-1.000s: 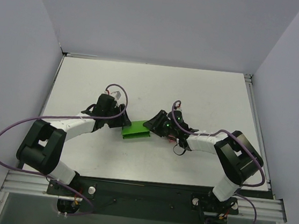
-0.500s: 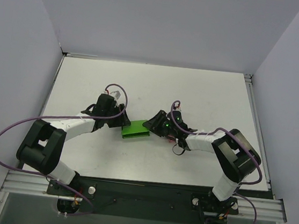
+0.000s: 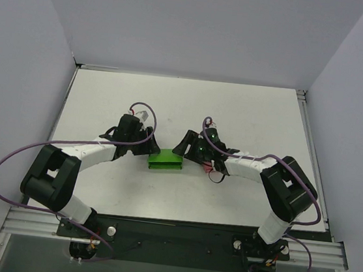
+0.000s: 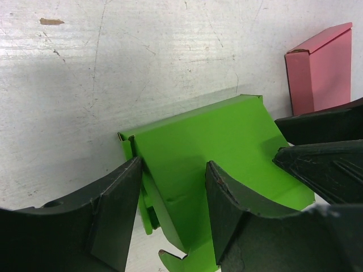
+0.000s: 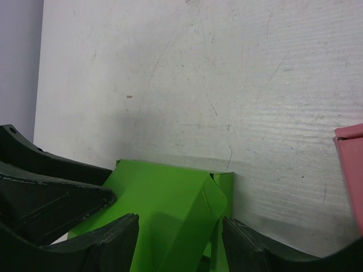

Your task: Fold the paper box

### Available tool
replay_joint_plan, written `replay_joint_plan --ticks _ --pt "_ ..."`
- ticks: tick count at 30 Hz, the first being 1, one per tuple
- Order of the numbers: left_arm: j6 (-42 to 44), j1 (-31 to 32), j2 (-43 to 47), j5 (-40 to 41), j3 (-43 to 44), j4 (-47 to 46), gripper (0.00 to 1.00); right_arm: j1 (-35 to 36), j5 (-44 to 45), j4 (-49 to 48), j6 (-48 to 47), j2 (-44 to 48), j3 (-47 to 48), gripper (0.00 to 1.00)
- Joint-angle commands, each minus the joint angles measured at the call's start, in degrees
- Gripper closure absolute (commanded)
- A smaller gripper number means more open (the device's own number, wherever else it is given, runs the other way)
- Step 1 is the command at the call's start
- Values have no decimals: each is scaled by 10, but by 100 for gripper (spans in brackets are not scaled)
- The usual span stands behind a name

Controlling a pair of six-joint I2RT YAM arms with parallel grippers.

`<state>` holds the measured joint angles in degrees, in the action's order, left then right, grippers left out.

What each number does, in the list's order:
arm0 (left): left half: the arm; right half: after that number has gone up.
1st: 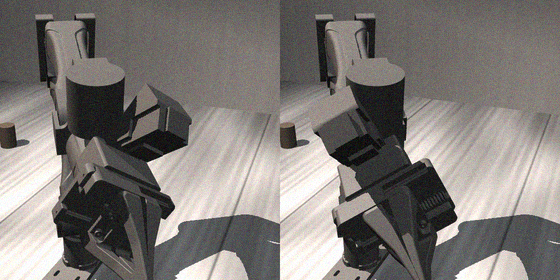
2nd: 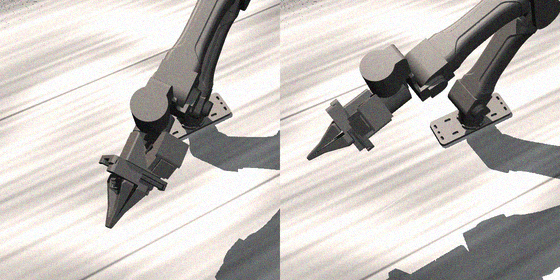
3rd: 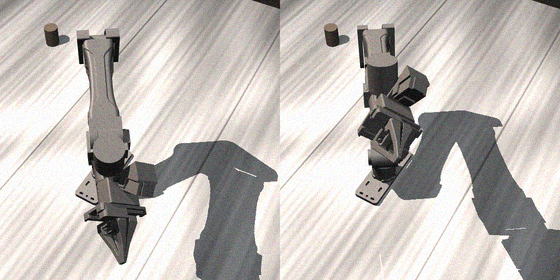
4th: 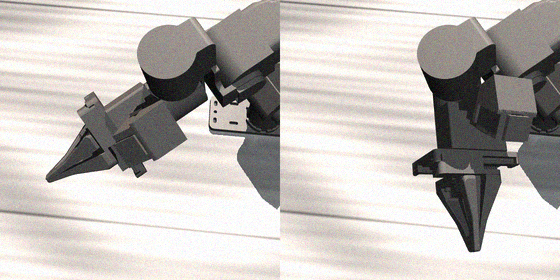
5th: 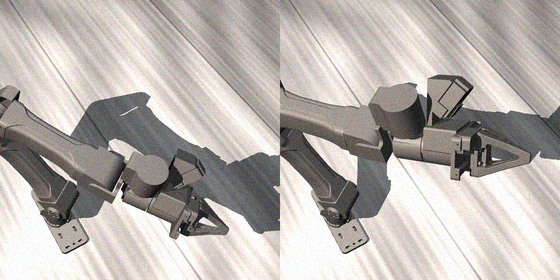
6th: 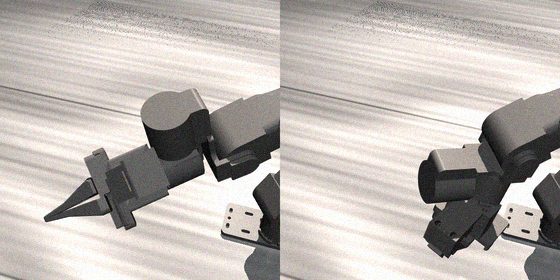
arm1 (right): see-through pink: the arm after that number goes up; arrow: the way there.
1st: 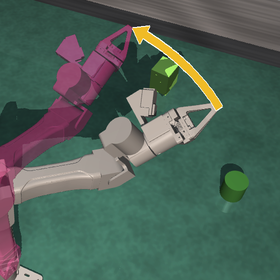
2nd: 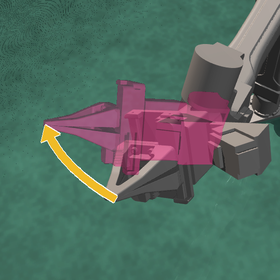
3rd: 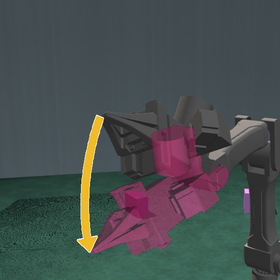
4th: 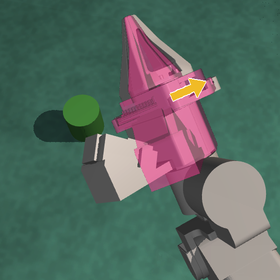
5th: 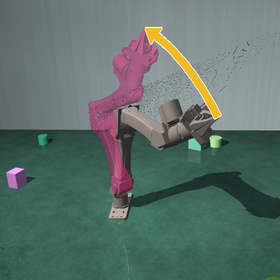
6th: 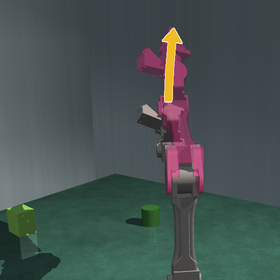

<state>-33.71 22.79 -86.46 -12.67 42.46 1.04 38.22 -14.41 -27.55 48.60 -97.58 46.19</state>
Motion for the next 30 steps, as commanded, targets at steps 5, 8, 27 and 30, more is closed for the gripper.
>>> replay_joint_plan --ticks 5,8,27,30 --pt "11 2 -7 -9 3 -11 42 -3 -3 29 -30 27 27 41" --pt "11 2 -6 -9 4 -11 42 -3 -15 29 -25 23 30 44" --pt "-2 9 0 -18 -4 -24 42 7 -62 -50 32 -27 37 74" --pt "-7 11 0 -22 -7 -31 43 7 -65 -78 48 -36 24 79"
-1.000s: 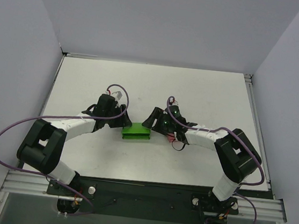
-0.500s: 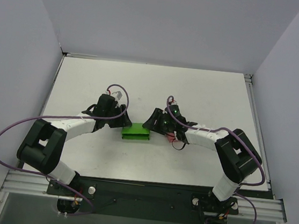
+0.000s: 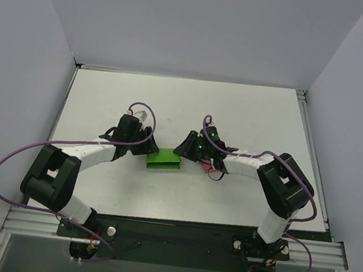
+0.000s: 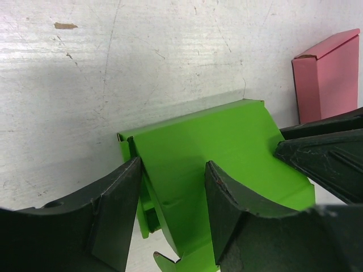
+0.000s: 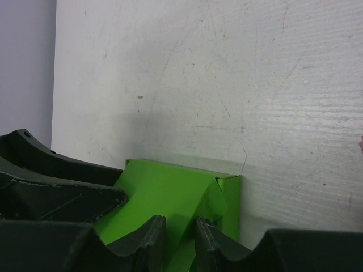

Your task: Fold the paper box

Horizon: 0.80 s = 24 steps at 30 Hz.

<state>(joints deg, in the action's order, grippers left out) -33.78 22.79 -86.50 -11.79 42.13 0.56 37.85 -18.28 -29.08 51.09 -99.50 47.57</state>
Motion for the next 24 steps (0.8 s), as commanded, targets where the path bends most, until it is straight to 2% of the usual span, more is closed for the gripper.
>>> replay_joint_plan --ticks 1,9,17,24 --pt "-8 10 1 -31 -6 -28 43 12 -28 -73 37 -19 9 80" --pt "-10 14 -1 -31 -9 -35 43 28 2 -91 54 -35 2 82" --pt "-10 14 0 -46 -18 -55 43 45 36 -80 60 -54 -2 91" --pt "-12 14 -1 -50 -20 -65 43 62 52 -99 91 -82 -8 94"
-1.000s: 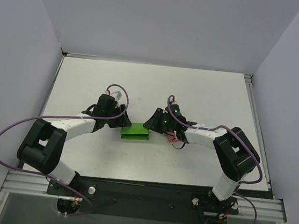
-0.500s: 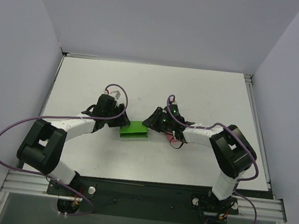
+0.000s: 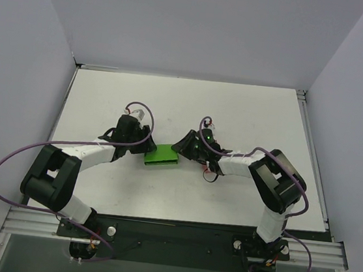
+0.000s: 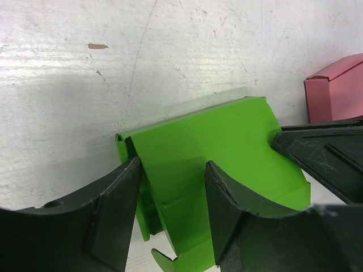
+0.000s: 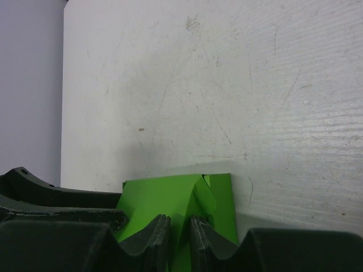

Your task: Fold the paper box

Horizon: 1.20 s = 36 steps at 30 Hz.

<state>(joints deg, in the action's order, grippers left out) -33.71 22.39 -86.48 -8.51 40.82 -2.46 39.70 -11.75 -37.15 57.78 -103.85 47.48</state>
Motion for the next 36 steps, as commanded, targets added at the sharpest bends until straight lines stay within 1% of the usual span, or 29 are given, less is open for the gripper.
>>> replay_joint_plan --ticks 1,6,11,15,20,25,28,30,31,32,33,34,36 --pt "-14 18 -2 -84 -7 -37 43 45 -11 -21 29 -42 -8 94" --pt "-14 18 -4 -87 -7 -43 43 56 10 -31 44 -53 -18 95" --pt "-17 18 -12 -95 -10 -57 43 67 55 -6 39 -47 -29 96" --pt "-21 19 -17 -99 -11 -65 43 76 75 -4 51 -43 -42 96" --pt "-25 23 -19 -99 -13 -74 43 89 84 -14 64 -52 -47 96" --pt "-20 26 -21 -93 -21 -74 46 106 92 -5 61 -54 -46 96" --pt "-6 25 -19 -78 -25 -62 48 107 95 10 45 -31 -49 94" --pt "11 26 -19 -63 -24 -44 48 105 106 23 25 0 -49 90" --pt "15 25 -16 -61 -23 -38 48 104 111 50 3 12 -47 88" --pt "20 25 -13 -60 -24 -30 47 104 116 60 -11 23 -44 84" --pt "22 25 -7 -60 -22 -26 39 102 116 89 -23 46 -33 82" --pt "22 25 -2 -60 -21 -24 37 100 116 108 -50 55 -22 79" --pt "23 24 14 -62 -13 -16 32 99 128 164 -72 80 -4 72"
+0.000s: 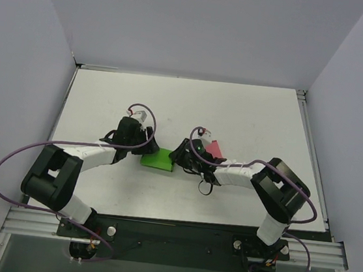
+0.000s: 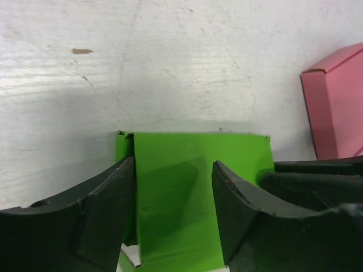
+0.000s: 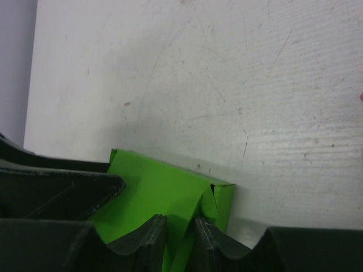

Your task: Fold the paper box

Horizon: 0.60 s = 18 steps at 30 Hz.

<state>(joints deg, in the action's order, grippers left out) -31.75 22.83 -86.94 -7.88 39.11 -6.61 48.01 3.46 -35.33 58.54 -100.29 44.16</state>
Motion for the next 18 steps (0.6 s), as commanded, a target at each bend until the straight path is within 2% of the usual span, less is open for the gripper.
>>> replay_joint_plan --ticks 1,2,6,10,18 --pt "2 20 23 -69 7 30 31 15 -20 155 -88 54 35 69" --pt "2 20 29 -71 12 40 30 13 -20 162 -94 60 36 63" --pt "8 20 56 -70 36 65 26 -5 -30 167 -90 83 23 55" --pt "24 20 70 -57 48 109 25 -16 -63 149 -77 90 6 53" --pt "26 20 70 -49 34 111 25 -20 -90 93 -35 93 -34 50"
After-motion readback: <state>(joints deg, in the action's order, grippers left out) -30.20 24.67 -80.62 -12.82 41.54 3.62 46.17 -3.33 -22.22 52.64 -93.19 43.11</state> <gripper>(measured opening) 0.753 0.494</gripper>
